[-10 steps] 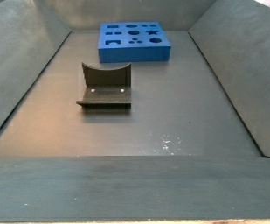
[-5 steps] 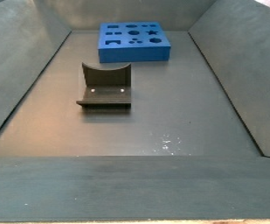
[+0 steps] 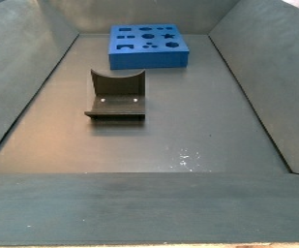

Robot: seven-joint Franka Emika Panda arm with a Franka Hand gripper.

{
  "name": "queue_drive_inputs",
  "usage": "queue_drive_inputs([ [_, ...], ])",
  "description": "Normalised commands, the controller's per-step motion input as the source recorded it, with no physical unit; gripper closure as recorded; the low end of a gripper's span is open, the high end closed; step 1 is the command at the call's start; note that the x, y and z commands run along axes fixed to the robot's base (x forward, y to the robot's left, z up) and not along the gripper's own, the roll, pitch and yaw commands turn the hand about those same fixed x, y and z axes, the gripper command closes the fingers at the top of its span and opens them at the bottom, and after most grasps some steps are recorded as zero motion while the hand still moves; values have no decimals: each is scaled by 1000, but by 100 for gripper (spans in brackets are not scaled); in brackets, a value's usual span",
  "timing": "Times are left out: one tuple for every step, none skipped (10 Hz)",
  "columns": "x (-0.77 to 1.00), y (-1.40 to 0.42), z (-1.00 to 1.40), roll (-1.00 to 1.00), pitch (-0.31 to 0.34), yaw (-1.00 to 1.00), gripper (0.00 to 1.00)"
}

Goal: Pick up the double-square object. Move to above the board. Insert the double-square object.
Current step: Insert the double-square object.

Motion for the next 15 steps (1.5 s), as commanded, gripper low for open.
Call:
queue_drive_inputs([
  [326,-34,0,23,11,-649,100],
  [294,-20,0,14,0,-706,100],
  [309,-26,-11,9,0,-709,100],
  [306,-31,-143,69,0,-683,100],
  [269,-23,-180,83,0,-723,100],
  [220,-14,-160,54,0,-777,100],
  [223,-23,-146,57,0,-760,100],
  [157,-17,-137,40,0,-814,100],
  [100,-6,-131,17,0,-880,100],
  [80,-3,-143,29,0,-886,100],
  [94,-3,-151,43,0,-871,100],
  [114,0,-186,89,14,-814,100],
  [109,0,-229,146,66,-791,100],
  [197,-3,-234,154,46,-734,100],
  [320,-80,-309,180,0,-666,100],
])
